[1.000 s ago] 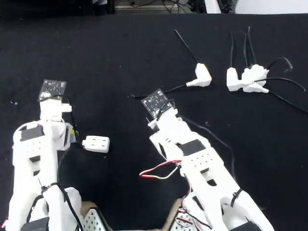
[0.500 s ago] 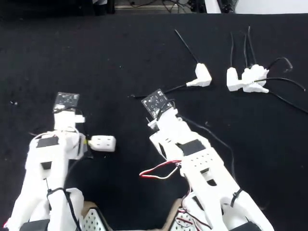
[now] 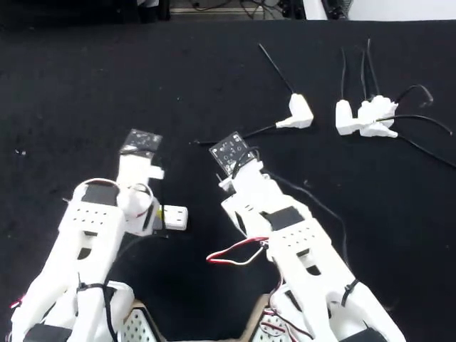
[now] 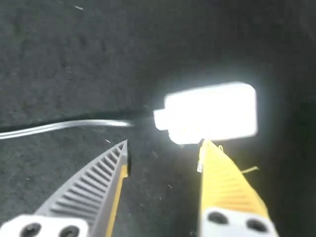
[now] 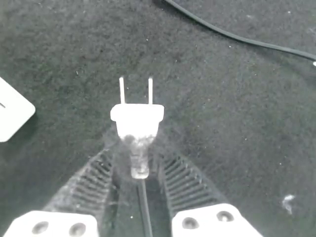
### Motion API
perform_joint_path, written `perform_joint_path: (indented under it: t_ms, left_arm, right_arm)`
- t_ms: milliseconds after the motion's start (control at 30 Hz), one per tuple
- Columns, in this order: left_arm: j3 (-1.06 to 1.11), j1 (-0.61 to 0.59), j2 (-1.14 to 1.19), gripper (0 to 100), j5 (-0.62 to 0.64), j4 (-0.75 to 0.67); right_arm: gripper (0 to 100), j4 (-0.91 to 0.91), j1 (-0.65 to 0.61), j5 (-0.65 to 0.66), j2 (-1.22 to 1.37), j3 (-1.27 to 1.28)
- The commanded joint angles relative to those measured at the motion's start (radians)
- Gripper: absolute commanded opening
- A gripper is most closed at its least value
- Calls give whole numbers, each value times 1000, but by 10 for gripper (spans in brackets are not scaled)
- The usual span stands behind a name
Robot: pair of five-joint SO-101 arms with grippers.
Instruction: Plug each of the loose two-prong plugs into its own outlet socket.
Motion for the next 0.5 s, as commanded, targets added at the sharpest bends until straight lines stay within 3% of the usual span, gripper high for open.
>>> perform_joint_path:
  t_ms: [0, 233, 467]
  left_arm:
    - [-68, 38, -15, 231, 3, 49]
    - [-68, -91, -6, 234, 3, 49]
    - [44, -44, -5, 235, 12, -61]
  right_arm:
    - [10, -20, 15, -5, -35, -2]
    - [10, -20, 15, -5, -35, -2]
    - [10, -20, 15, -5, -35, -2]
